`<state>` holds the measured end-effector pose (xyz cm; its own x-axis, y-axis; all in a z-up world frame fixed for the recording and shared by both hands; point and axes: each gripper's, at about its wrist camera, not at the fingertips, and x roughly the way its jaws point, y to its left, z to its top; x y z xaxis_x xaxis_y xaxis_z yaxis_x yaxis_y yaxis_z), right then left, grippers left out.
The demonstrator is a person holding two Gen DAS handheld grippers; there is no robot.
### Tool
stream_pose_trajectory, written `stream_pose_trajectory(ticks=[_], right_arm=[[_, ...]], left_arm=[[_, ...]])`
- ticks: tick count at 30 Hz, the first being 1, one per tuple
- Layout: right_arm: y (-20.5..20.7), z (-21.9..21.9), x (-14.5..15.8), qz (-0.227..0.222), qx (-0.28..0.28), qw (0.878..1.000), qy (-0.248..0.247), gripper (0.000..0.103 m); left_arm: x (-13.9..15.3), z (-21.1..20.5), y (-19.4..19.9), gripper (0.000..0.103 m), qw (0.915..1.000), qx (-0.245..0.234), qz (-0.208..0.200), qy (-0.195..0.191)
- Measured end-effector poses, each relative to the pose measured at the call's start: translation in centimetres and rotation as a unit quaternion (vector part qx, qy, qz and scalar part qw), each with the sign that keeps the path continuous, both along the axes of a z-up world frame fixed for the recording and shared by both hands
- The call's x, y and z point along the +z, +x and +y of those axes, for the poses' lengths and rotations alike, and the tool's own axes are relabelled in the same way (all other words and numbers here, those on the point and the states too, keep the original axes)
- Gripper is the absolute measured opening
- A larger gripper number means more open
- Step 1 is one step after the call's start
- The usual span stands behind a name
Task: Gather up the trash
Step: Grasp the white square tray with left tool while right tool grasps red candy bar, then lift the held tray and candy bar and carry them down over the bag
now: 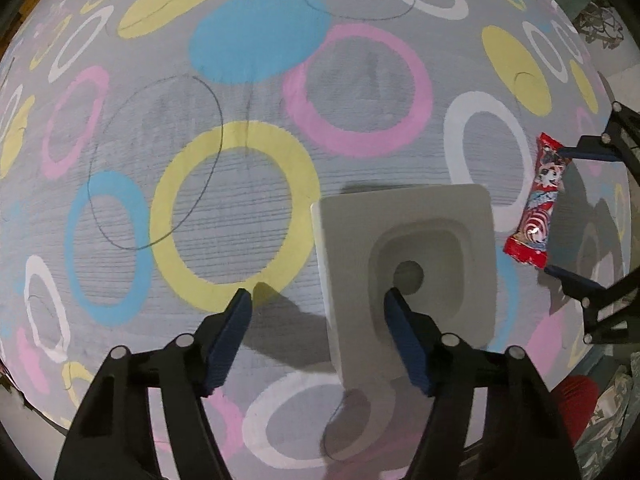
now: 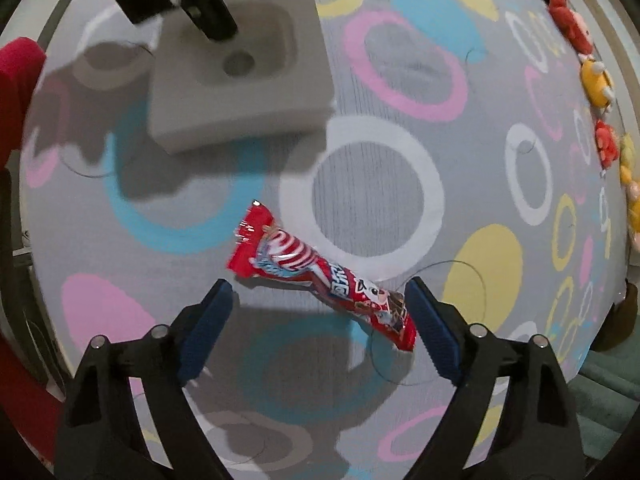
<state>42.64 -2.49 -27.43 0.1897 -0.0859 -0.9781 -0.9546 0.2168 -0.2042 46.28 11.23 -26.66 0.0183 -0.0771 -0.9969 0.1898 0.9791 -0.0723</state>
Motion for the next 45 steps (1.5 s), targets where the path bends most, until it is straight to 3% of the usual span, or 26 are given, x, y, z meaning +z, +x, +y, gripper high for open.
stream_pose_trajectory(ticks=[4,7,9,10,21,27,31,37,45], right_arm=[[0.7,-0.5,-1.4,0.011,-0.013,1.0,0.0,0.077],[1.1,-1.0,-1.5,0.03,-0.037,0.999,0.015,0.068],[1.1,-1.4,-1.3,0.05,-0.057,0.997,0.03,0.051],[1.1,-1.6,-1.2,0.056,-0.068,0.995,0.037,0.044],[-1.1,-4.6,0.3,0.039,-0.154,0.983,0.093,0.016],[-3.8,-7.4,2.8,0.002,-0.246,0.959,0.141,0.016],[-6.4,-9.3,5.4,-0.014,-0.318,0.929,0.191,0.016],[-9.2,-9.6,8.6,-0.05,-0.369,0.901,0.222,0.016],[-13.9,-10.7,12.7,-0.141,-0.415,0.868,0.233,0.016]], left_arm=[[-0.5,0.1,0.3,0.061,0.9999,0.004,0.0,-0.016],[-0.4,-0.3,0.2,0.047,0.9995,0.0,0.003,-0.031],[-0.4,-0.5,0.2,0.027,0.9989,0.004,0.009,-0.047],[-0.2,-0.8,0.2,0.027,0.9987,0.004,0.008,-0.051],[0.6,-2.9,-1.4,0.025,0.9995,0.012,-0.014,-0.024],[2.1,-3.7,-3.4,0.023,0.9992,0.006,-0.037,-0.013],[3.4,-4.2,-4.7,0.023,0.9986,0.004,-0.051,-0.012],[5.5,-4.7,-7.9,0.023,0.9973,0.009,-0.073,-0.01],[9.9,-3.8,-12.9,0.023,0.9932,-0.021,-0.114,-0.008]])
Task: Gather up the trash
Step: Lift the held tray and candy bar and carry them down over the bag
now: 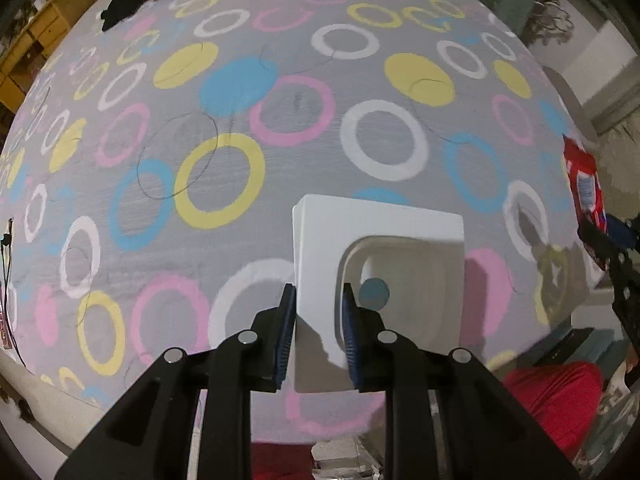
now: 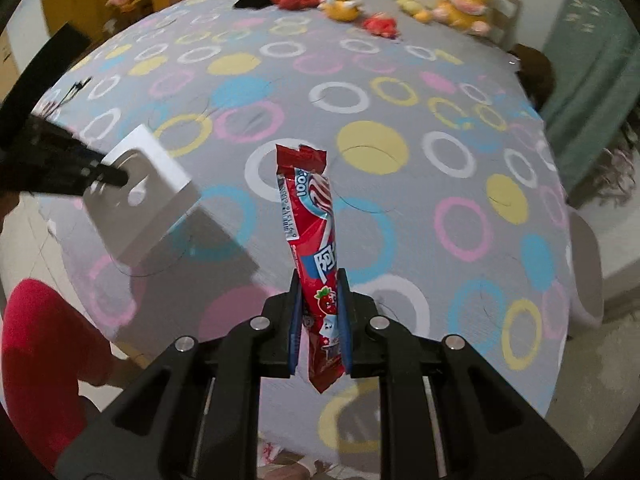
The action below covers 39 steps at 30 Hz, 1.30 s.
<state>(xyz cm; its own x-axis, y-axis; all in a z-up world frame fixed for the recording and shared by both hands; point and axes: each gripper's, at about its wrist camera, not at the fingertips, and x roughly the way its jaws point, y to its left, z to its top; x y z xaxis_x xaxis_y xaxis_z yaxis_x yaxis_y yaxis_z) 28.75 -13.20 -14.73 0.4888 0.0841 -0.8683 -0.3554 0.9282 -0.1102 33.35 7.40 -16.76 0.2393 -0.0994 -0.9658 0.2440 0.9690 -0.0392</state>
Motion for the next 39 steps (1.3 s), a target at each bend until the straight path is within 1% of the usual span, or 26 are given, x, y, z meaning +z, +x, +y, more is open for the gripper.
stream_pose_trajectory(ticks=[1,4,7,10,15,18,23,28,39], right_arm=[[-0.7,-0.1,0.3,0.0,-0.007,1.0,0.007,0.016],[-2.5,-0.9,0.9,-0.003,-0.022,1.0,0.016,0.016],[-3.9,-1.1,1.4,-0.002,-0.029,0.999,0.025,0.016],[-5.5,-1.4,2.1,-0.012,-0.032,0.999,0.027,0.016],[-8.5,-1.8,3.2,-0.027,-0.035,0.998,0.038,0.016],[-10.1,-2.0,3.9,-0.037,-0.033,0.998,0.036,0.016],[-13.1,-2.4,4.9,-0.052,-0.033,0.997,0.036,0.016],[-15.9,-2.5,4.8,-0.054,-0.043,0.997,0.038,0.016],[-21.2,-1.3,3.8,-0.046,-0.071,0.995,0.048,0.016]], left_arm=[[0.5,-0.2,-1.0,0.023,1.0,-0.003,-0.003,-0.004],[0.9,-0.9,-2.1,0.023,0.9999,-0.013,-0.011,-0.002],[1.8,-1.7,-4.1,0.023,0.9996,-0.022,-0.02,-0.001],[2.5,-2.3,-6.7,0.023,0.9994,-0.023,-0.026,-0.009],[2.7,-3.4,-9.3,0.023,0.9994,-0.021,-0.027,-0.008],[3.2,-4.2,-11.4,0.023,0.999,-0.027,-0.036,0.002],[3.4,-5.3,-14.1,0.023,0.9986,-0.036,-0.039,0.001],[3.4,-6.4,-16.5,0.023,0.9981,-0.047,-0.04,-0.005],[2.0,-7.0,-21.2,0.023,0.9969,-0.068,-0.039,0.004]])
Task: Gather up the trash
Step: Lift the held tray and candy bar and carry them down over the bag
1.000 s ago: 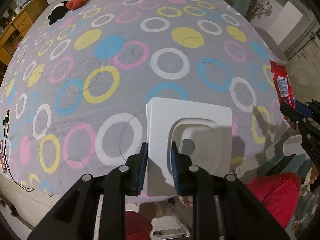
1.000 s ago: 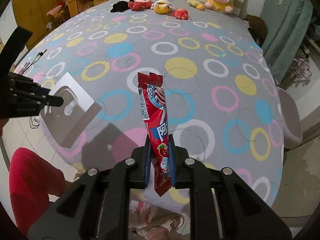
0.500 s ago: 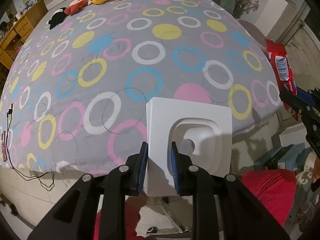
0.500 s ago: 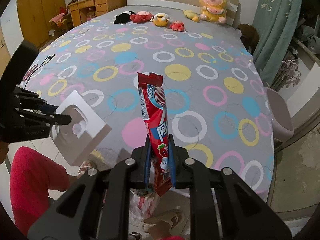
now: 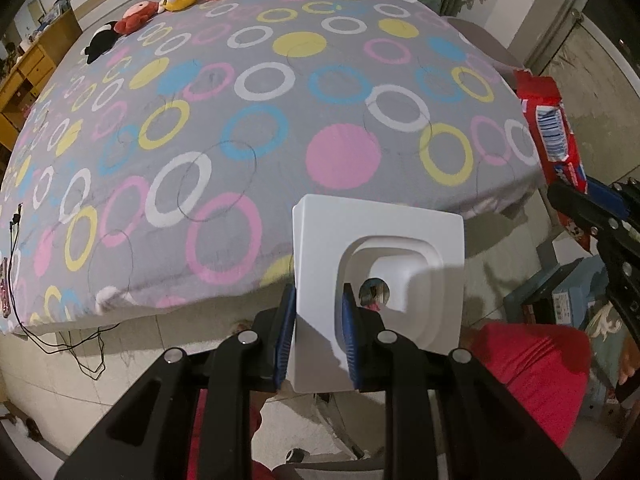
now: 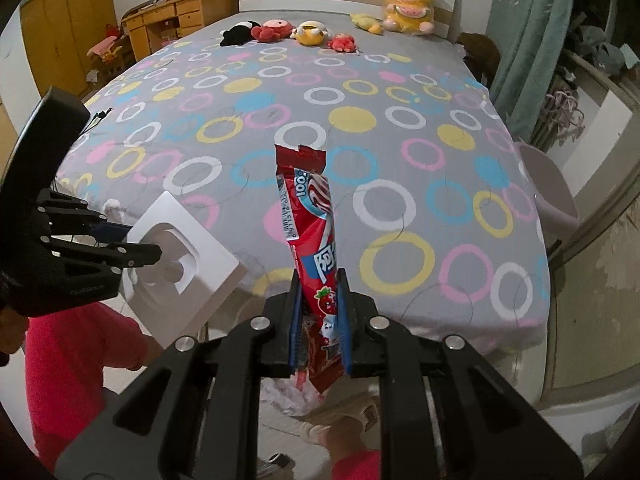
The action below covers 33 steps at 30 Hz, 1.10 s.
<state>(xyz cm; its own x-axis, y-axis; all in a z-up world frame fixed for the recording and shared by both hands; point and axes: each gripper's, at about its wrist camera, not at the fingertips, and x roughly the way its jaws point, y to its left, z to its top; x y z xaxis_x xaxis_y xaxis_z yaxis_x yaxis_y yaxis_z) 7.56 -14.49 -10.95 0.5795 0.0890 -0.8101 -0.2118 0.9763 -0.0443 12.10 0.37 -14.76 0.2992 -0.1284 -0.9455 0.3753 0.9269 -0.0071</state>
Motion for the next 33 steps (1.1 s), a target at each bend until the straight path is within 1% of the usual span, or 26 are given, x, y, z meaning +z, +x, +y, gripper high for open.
stream_pose_trajectory(ticks=[9,15,21,26,29,33], right_arm=[[-3.2,1.2,-0.8,0.002,-0.02,1.0,0.006,0.016],[-4.9,1.5,-2.1,-0.001,-0.04,0.999,0.023,0.016],[-6.1,1.7,-4.7,0.009,-0.057,0.998,0.038,0.016],[-6.3,1.7,-6.6,0.018,-0.067,0.997,0.033,0.016],[-6.4,1.8,-8.1,0.026,-0.07,0.997,0.033,0.016],[-6.6,2.0,-10.4,0.04,-0.074,0.996,0.038,0.016]], left_arm=[[-1.6,0.2,-3.2,0.023,1.0,-0.006,-0.004,0.004],[-3.1,0.5,-4.5,0.023,0.9999,0.007,-0.002,-0.009],[-5.5,0.2,-5.8,0.023,0.9999,0.011,-0.001,0.003],[-7.4,-0.2,-6.3,0.023,0.9998,0.017,0.0,0.004],[-8.9,-0.2,-6.2,0.023,0.9994,0.032,0.012,0.006],[-11.0,0.0,-5.9,0.023,0.9983,0.051,0.029,-0.004]])
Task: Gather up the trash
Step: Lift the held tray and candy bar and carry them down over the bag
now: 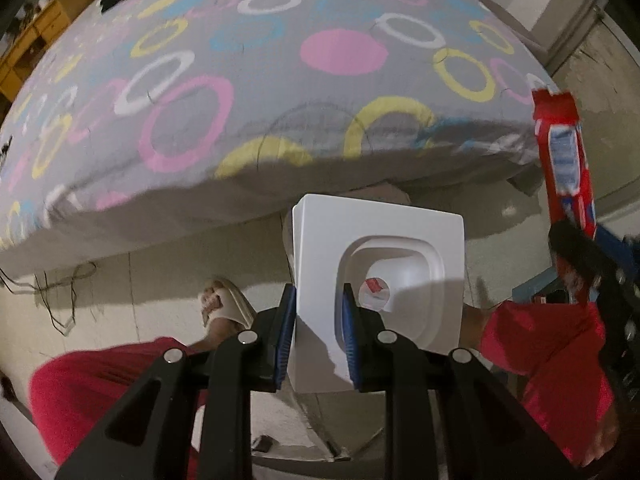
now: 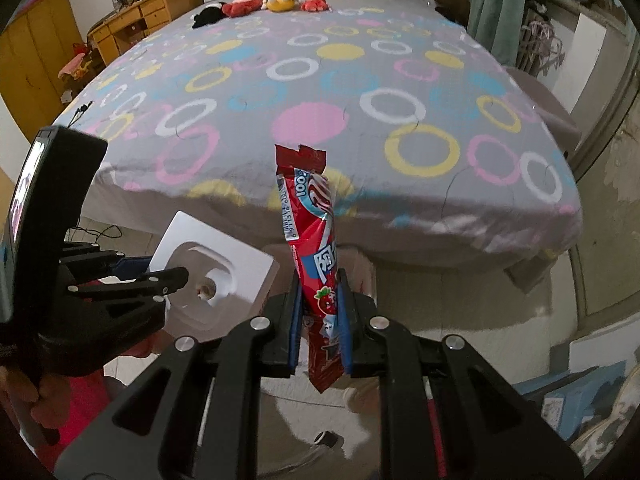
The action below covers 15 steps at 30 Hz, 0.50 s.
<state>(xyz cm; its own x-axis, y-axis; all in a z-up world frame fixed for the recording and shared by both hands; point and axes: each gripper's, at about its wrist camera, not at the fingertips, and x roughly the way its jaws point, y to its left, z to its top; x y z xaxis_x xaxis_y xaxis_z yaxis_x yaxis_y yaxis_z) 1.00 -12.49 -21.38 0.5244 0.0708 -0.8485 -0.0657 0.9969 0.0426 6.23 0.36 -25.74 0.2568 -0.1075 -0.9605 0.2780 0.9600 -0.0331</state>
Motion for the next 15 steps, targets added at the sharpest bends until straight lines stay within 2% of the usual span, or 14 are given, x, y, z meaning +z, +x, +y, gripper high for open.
stream_pose_trajectory(ticks=[7,15], right_arm=[[0.2,0.0,-4.0,0.027,-0.011,0.999,0.032,0.016],[1.5,-0.8,-7.1,0.05,-0.025,0.998,0.037,0.016]], left_arm=[[-3.1,-0.8,0.0,0.023,0.9998,0.004,0.016,0.008],[-5.9,-1.0,1.0,0.023,0.999,0.022,0.033,0.022]])
